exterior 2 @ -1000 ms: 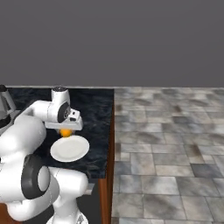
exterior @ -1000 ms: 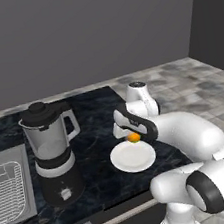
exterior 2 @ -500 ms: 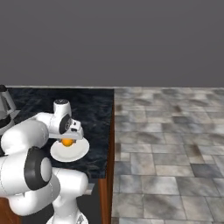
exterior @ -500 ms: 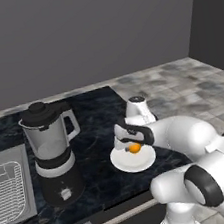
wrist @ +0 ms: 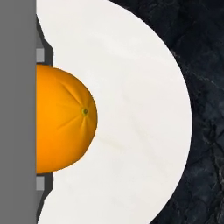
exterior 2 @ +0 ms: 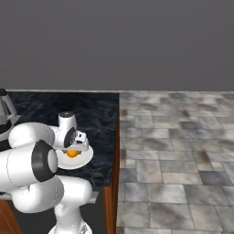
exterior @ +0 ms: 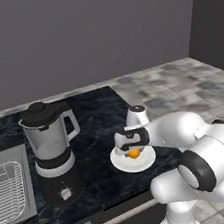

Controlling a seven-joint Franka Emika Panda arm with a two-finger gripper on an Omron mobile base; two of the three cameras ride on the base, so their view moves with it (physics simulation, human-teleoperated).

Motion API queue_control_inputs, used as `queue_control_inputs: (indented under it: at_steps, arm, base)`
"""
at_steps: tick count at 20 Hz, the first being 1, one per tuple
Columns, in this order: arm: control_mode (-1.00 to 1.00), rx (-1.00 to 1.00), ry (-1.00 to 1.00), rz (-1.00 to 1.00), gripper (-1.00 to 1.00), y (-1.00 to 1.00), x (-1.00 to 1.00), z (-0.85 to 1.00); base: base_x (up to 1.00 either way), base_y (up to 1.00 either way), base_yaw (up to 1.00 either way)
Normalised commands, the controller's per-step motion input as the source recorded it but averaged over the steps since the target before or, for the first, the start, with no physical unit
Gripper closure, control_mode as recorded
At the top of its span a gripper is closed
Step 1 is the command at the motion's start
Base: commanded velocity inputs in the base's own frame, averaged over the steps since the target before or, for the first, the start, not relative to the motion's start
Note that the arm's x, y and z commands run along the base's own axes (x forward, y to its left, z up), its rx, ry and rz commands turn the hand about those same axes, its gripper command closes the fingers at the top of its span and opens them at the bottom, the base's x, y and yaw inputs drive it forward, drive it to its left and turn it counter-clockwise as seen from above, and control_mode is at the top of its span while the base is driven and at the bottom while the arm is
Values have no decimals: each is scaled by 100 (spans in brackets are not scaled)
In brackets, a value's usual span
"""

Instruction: Pick the mango and orange from the fridge and place them on the plate next to the blender to make a fruit smoothie.

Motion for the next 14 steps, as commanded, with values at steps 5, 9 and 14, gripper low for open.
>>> queue_control_inputs:
  at_steps: [5,9,14]
  arm:
    - [-100,0,-1,0,-100,0,7,-2]
    - [-100,0,-2,0,-100,0,-10,2]
    - [-100,0,-5,0,-100,0,-18,24]
  base:
    - [0,0,0]
    - [0,0,0]
    - [0,0,0]
